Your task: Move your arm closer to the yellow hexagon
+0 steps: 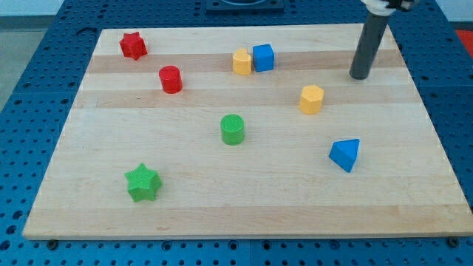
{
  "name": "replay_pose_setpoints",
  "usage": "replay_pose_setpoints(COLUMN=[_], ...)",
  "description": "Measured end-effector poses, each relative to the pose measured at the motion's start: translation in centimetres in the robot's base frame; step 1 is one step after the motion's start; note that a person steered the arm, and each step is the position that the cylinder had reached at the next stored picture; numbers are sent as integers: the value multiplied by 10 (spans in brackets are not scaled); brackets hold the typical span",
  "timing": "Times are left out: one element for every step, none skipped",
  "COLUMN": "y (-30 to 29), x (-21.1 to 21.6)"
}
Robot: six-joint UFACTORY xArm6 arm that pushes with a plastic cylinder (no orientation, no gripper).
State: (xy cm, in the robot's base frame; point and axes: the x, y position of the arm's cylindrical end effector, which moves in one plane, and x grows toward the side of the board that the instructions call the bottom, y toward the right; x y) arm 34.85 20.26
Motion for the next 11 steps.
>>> replay_pose_setpoints(y=[0,0,-7,-14,-21,-21,-29,-43,-59,-65,-76], x=[23,37,54,57,57,59,71,71,71,71,71])
